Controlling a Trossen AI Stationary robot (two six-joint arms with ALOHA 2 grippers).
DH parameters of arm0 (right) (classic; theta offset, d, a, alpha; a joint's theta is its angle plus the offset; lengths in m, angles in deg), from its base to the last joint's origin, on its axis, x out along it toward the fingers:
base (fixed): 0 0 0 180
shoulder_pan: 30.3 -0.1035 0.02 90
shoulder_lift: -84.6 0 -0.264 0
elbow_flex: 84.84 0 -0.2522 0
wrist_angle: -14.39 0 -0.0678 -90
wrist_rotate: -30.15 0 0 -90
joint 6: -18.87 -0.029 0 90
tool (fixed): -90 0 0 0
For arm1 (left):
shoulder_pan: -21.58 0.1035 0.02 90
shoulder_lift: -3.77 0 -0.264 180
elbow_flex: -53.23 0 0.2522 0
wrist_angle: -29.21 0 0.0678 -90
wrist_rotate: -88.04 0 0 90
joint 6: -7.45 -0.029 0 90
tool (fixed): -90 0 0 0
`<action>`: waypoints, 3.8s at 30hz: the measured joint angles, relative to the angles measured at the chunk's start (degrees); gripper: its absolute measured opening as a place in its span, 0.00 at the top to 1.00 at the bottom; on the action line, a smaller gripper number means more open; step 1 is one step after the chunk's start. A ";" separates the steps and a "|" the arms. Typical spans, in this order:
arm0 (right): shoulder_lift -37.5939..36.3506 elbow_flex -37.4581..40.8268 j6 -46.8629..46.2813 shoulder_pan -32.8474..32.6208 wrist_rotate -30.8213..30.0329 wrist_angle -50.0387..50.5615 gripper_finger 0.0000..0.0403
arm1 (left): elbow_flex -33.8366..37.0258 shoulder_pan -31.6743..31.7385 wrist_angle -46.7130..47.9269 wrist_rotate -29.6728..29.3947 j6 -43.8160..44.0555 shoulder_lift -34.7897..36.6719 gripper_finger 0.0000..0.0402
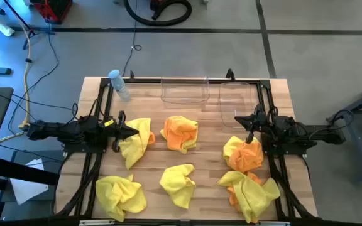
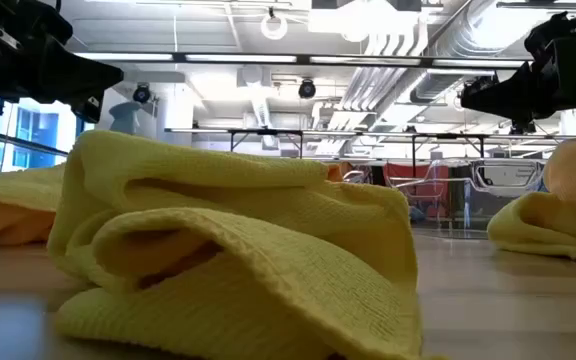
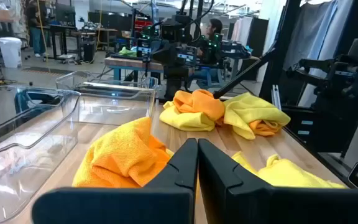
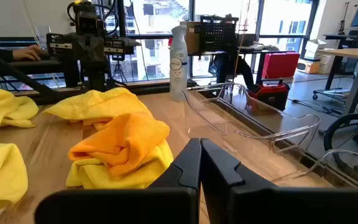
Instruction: Sort microfiber towel by color & place in baskets
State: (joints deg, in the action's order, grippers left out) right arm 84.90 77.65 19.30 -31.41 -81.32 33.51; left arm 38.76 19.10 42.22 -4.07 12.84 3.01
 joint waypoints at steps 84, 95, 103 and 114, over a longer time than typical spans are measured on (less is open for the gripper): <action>0.00 0.00 0.02 -0.02 0.00 0.00 1.00 | 0.00 -0.02 -0.42 -2.67 -5.93 0.02 1.00; 0.00 0.00 0.01 0.00 0.00 -0.01 1.00 | 0.00 -0.02 -0.83 -3.28 -5.62 0.02 1.00; 0.00 0.00 0.02 -0.02 0.00 0.00 1.00 | 0.00 0.00 -0.85 -3.28 -5.44 0.02 1.00; 0.00 0.00 0.02 -0.01 0.00 -0.02 1.00 | 0.00 0.00 -1.93 -11.60 3.41 0.02 0.78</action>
State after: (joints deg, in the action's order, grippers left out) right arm 84.90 77.65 19.32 -31.42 -81.32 33.49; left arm 38.76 19.10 40.28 -15.67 16.25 3.04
